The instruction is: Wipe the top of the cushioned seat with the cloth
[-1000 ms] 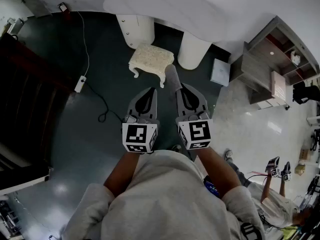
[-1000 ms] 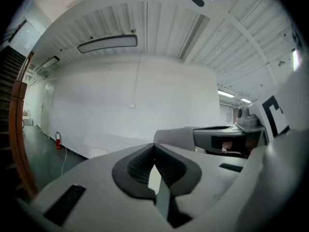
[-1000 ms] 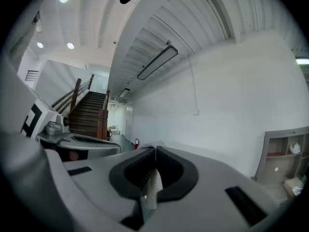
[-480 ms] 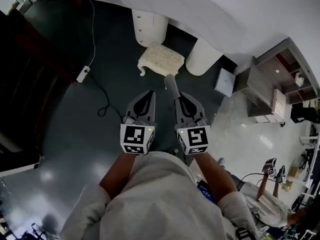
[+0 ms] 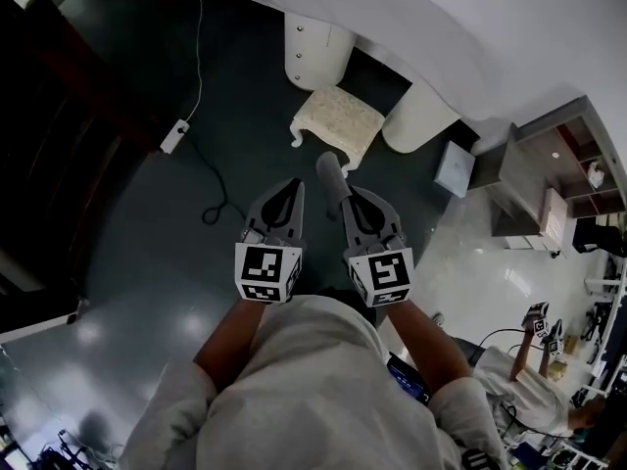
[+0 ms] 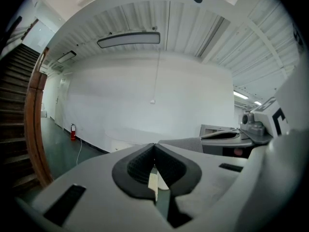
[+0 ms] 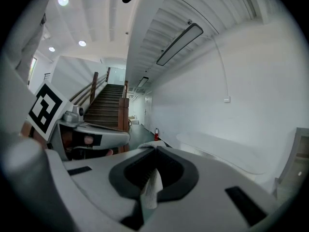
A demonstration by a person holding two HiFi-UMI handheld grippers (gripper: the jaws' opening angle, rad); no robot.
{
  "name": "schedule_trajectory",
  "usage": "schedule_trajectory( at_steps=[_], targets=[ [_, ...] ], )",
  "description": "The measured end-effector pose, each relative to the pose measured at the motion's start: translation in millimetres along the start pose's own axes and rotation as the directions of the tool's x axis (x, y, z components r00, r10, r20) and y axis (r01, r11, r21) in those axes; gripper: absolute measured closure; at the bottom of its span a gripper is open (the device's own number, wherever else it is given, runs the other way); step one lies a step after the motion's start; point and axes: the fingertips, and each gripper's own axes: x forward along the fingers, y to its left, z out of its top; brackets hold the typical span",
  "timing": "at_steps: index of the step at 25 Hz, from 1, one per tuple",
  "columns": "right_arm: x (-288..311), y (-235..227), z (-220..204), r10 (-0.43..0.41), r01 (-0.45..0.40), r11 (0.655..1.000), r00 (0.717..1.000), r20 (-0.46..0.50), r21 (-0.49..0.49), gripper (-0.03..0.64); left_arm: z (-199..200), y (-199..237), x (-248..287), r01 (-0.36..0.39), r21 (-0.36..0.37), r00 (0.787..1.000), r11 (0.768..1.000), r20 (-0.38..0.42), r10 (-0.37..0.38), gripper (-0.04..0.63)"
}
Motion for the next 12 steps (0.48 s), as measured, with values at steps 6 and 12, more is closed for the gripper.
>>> schedule_trajectory(
  at_steps=[6, 12],
  targets=[
    [17.4, 1.3, -5.3, -0.01, 0.01, 1.0, 0.999, -0.041, 0.005, 0.603, -11.6, 17.7, 10.8, 0.013, -0.042, 0.999, 0.999, -0.03, -0.014, 0.581],
    [45.9, -11.2, -13.3, 0.032, -0.032, 0.999, 0.997, -0.072, 0.009, 0.603, -15.7, 32.4, 32.0, -0.015, -0.055, 0.999, 0.998, -0.049, 0.013, 0.581]
  ],
)
